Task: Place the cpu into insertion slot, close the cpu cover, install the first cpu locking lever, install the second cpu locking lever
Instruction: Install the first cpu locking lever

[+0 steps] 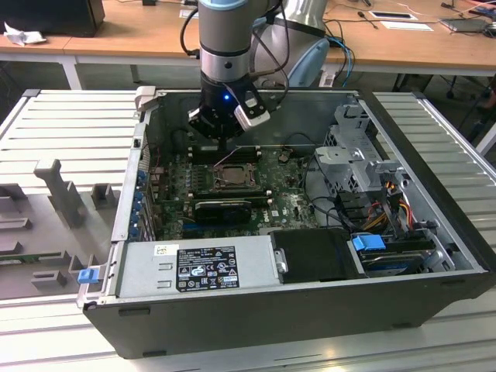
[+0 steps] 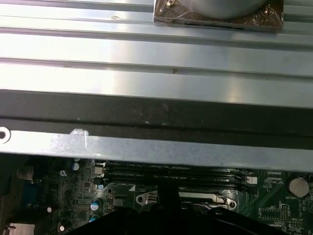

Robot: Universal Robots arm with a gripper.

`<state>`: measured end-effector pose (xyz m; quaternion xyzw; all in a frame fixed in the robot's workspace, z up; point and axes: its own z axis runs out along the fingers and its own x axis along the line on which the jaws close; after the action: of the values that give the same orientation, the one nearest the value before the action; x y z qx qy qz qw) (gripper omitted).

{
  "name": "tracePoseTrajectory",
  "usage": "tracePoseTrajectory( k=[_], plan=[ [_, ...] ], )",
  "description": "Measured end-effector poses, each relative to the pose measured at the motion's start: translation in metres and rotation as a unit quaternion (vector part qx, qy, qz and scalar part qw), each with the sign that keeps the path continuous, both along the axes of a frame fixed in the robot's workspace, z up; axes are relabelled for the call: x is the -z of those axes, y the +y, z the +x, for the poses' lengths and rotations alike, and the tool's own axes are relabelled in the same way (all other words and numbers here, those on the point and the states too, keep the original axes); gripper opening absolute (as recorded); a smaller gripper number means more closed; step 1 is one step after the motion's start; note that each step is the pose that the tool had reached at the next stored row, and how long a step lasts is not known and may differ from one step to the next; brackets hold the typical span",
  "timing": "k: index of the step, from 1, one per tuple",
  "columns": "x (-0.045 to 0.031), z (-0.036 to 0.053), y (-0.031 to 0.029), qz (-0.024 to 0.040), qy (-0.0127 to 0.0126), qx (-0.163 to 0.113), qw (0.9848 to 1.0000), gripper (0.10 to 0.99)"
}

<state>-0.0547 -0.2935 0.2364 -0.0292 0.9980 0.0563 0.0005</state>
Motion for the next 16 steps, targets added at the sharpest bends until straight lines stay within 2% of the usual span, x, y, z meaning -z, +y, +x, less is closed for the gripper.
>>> tracePoseTrajectory(
  k=[1, 2, 5, 9, 16],
  plan=[
    [0.0006, 0.0, -0.0001, 0.0051, 0.0, 0.0, 1.0, 0.106],
    [0.0018, 0.0002, 0.0, 0.006, -0.0001, 0.0, 1.0, 0.106],
    [0.0046, 0.0013, 0.0, 0.0059, 0.0001, 0.0, 1.0, 0.106],
    [0.0056, 0.0073, 0.0002, 0.0059, 0.0001, 0.0, 1.0, 0.106],
    [0.0068, 0.0086, 0.0003, 0.0059, 0.0, 0.0, 1.0, 0.106]
  ],
)
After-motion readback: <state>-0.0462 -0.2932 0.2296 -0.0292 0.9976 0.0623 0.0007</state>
